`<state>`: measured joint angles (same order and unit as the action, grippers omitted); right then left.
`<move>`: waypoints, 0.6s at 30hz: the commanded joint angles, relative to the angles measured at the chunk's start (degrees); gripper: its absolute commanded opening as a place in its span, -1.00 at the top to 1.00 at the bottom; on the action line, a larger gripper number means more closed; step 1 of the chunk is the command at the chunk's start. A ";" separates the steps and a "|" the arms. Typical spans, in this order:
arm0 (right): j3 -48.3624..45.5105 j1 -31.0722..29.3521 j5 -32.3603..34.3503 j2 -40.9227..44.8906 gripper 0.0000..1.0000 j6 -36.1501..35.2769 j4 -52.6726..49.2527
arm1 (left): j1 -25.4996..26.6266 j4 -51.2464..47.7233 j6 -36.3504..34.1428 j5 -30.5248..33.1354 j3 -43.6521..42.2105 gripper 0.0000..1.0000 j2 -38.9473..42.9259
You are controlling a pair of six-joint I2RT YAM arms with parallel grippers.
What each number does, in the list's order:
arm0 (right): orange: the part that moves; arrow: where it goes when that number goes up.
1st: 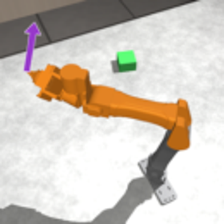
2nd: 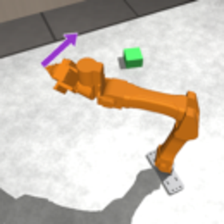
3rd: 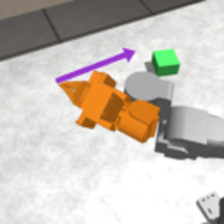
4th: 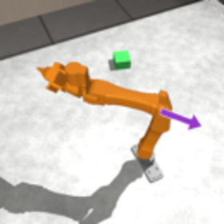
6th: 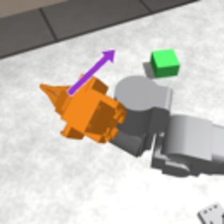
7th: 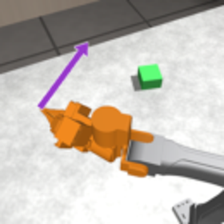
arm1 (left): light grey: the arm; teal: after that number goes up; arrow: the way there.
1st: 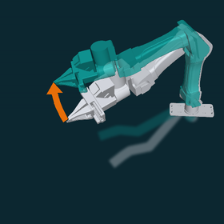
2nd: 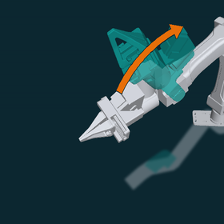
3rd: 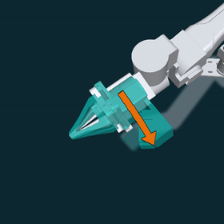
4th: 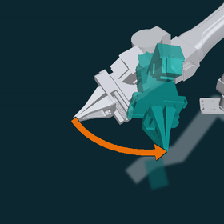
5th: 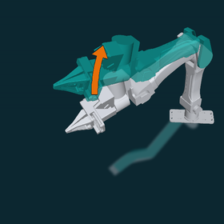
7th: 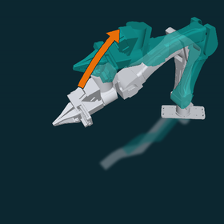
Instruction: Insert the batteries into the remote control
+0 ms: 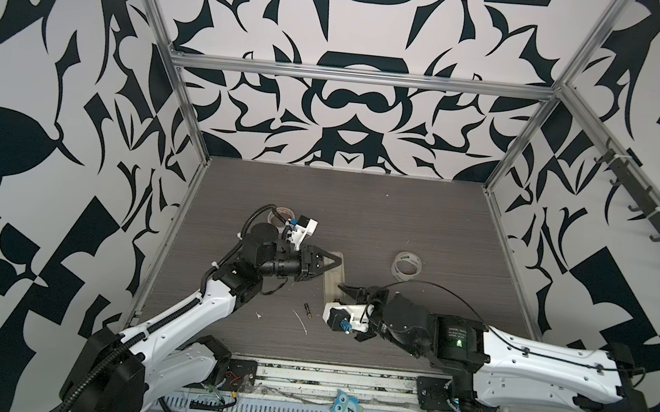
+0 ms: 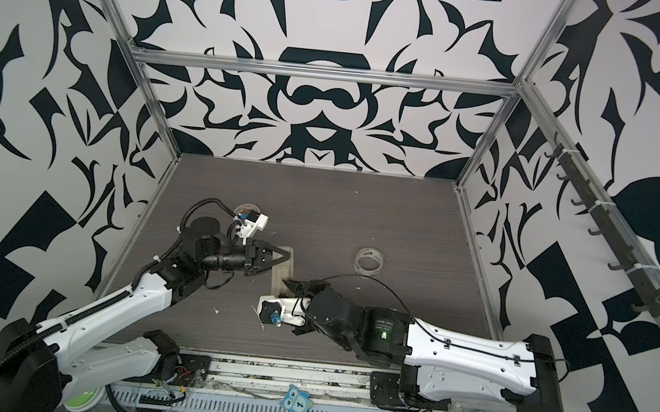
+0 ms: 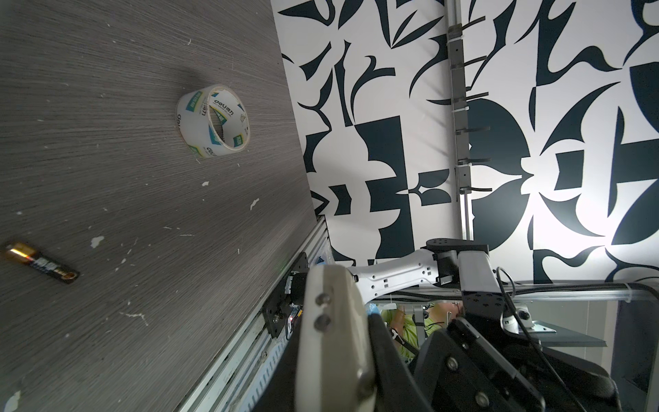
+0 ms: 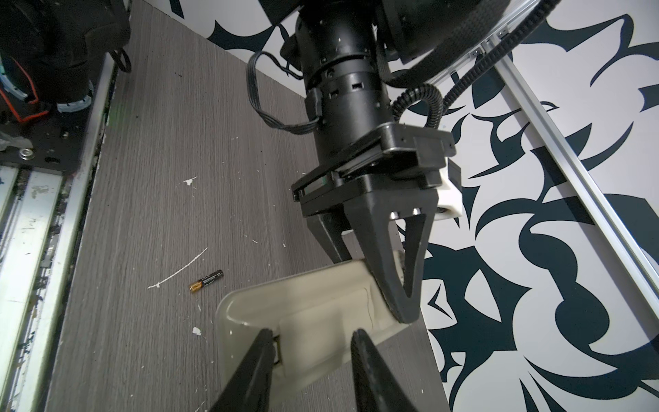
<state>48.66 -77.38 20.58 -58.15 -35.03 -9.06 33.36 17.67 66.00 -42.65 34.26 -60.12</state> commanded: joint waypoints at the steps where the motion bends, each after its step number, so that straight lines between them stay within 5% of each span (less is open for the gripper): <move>1: 0.73 0.66 5.11 1.33 0.21 -0.74 5.35 | 0.56 -1.77 -0.70 -3.97 1.10 1.00 0.84; 18: 0.98 0.63 6.36 1.03 0.22 -1.91 6.84 | 0.56 -4.14 -1.92 -3.37 1.71 1.00 1.02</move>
<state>48.62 -77.49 21.32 -58.15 -36.47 -8.40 33.26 15.57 65.06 -41.78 34.70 -60.12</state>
